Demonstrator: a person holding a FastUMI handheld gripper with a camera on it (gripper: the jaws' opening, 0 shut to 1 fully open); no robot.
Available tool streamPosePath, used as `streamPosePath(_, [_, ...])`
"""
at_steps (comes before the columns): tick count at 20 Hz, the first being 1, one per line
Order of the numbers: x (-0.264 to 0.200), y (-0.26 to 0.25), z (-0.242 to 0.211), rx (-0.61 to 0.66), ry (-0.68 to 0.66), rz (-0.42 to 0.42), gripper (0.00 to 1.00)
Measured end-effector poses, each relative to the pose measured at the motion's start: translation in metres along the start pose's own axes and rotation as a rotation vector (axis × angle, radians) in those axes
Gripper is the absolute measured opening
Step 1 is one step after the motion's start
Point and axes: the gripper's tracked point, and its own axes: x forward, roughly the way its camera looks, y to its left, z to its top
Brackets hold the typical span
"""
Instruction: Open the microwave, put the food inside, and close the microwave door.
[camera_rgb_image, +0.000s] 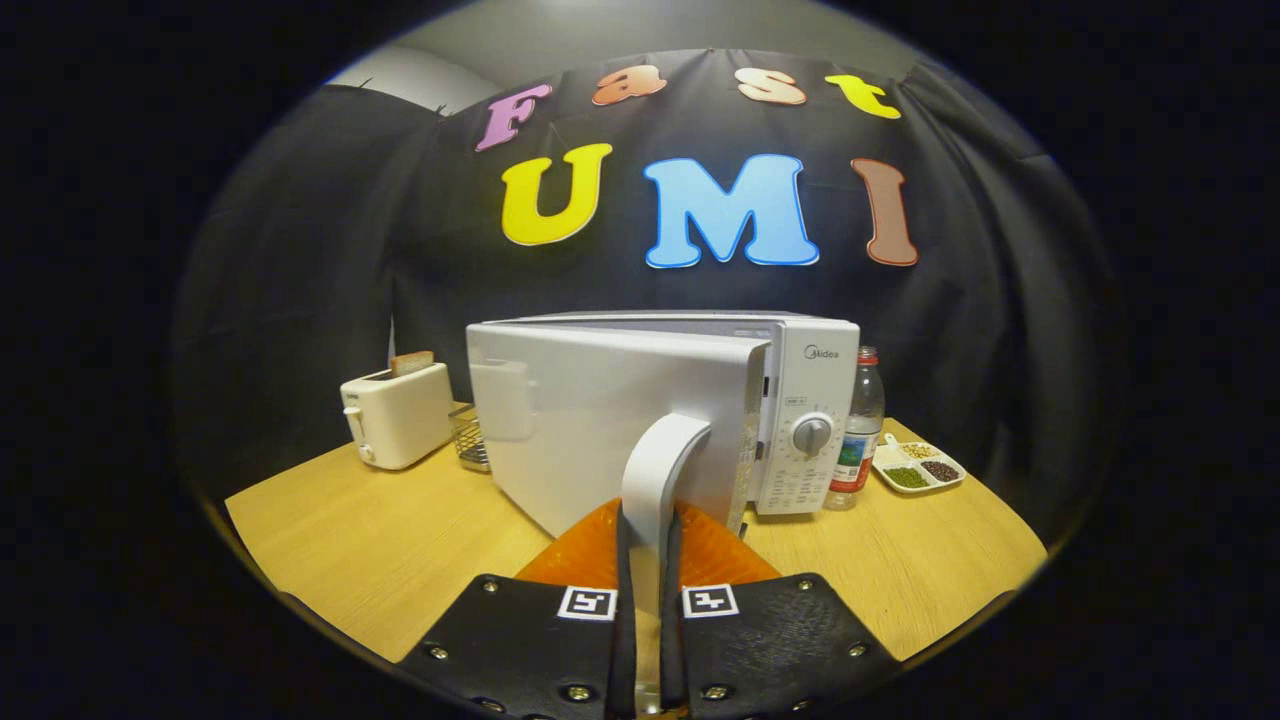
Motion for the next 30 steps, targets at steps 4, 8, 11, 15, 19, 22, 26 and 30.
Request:
streamPosePath(4, [-0.029, 0.053, -0.007, 0.024, -0.004, 0.076, 0.10])
streamPosePath(8, [-0.048, 0.103, -0.011, 0.022, -0.029, 0.089, 0.09])
streamPosePath(11, [-0.055, 0.144, -0.012, 0.019, -0.045, 0.074, 0.09])
streamPosePath(15, [-0.058, 0.189, -0.011, 0.016, -0.089, -0.016, 0.09])
streamPosePath(19, [-0.055, 0.221, -0.013, 0.002, -0.145, -0.100, 0.09])
streamPosePath(22, [-0.051, 0.240, -0.012, 0.001, -0.166, -0.157, 0.09])
streamPosePath(26, [-0.050, 0.254, -0.015, -0.034, -0.180, -0.208, 0.10])
streamPosePath(30, [-0.060, 0.276, -0.027, -0.045, -0.141, -0.077, 0.39])
